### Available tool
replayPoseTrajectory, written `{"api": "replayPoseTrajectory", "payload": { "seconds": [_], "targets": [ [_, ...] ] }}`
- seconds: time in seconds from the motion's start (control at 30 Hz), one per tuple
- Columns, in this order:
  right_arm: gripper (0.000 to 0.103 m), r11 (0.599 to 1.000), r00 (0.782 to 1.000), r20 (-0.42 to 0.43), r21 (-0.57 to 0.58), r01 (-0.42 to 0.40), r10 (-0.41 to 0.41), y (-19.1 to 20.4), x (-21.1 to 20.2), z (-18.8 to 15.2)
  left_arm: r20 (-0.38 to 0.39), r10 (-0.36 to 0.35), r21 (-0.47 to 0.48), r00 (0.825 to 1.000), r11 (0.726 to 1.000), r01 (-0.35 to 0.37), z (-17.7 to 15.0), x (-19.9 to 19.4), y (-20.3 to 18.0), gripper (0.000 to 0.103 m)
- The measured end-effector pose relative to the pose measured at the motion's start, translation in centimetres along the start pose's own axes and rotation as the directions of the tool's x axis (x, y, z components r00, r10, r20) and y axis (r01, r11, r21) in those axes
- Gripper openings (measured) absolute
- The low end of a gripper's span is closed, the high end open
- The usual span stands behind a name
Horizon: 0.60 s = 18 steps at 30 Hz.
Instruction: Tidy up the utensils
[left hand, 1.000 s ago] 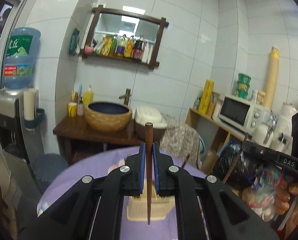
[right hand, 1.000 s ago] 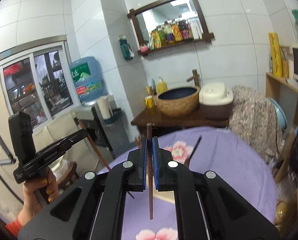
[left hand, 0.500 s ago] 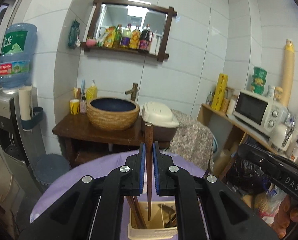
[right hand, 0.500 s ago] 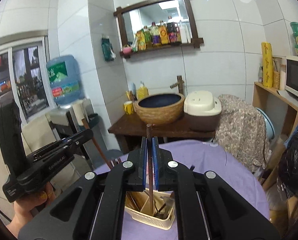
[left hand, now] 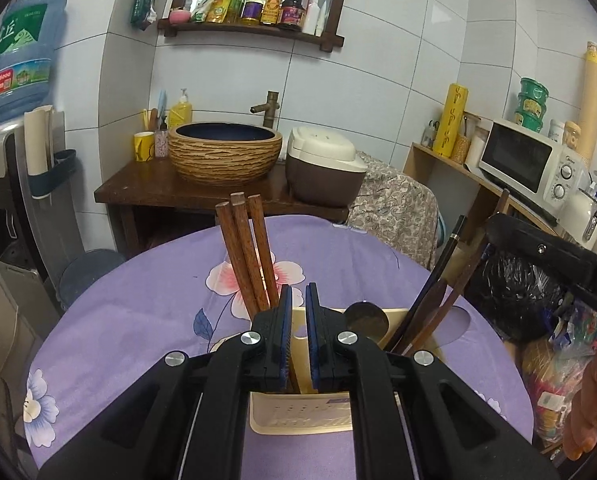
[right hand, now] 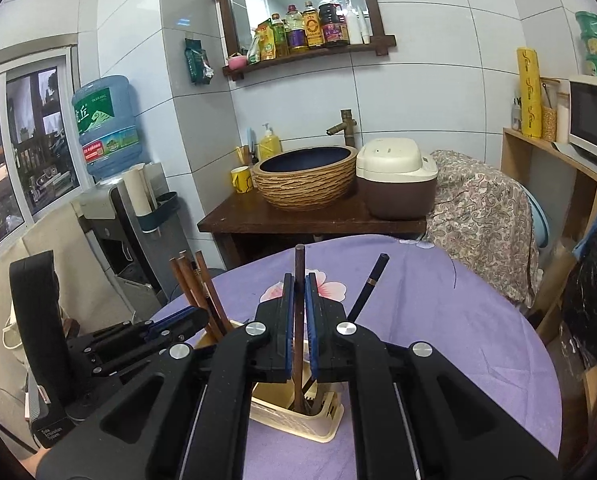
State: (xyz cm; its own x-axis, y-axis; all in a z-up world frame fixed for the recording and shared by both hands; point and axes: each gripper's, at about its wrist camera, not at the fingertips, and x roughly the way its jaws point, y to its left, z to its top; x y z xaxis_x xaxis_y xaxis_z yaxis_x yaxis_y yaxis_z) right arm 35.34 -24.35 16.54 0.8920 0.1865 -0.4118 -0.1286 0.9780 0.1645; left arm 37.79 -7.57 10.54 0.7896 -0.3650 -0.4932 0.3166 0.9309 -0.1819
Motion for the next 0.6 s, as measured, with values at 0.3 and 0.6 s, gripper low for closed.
{"api": "replayPoseTrajectory", "payload": {
  "seconds": [0.3, 0.6],
  "targets": [
    [0.078, 0.998, 0.986, 0.153, -0.007, 0.067, -0.066, -0.6, -4.4, -1.9, 0.146, -0.038, 0.03, 0.989, 0.999, 0.034, -1.6, -6.4, -0.7, 0.073],
    [0.097, 0.983, 0.962, 0.22, -0.055, 0.176, -0.16, 1.5, -12.5, -13.3, 0.358, 0.023, 0.12, 0.934, 0.99, -0.07, -11.5, -16.4, -0.9, 0.098]
  ]
}}
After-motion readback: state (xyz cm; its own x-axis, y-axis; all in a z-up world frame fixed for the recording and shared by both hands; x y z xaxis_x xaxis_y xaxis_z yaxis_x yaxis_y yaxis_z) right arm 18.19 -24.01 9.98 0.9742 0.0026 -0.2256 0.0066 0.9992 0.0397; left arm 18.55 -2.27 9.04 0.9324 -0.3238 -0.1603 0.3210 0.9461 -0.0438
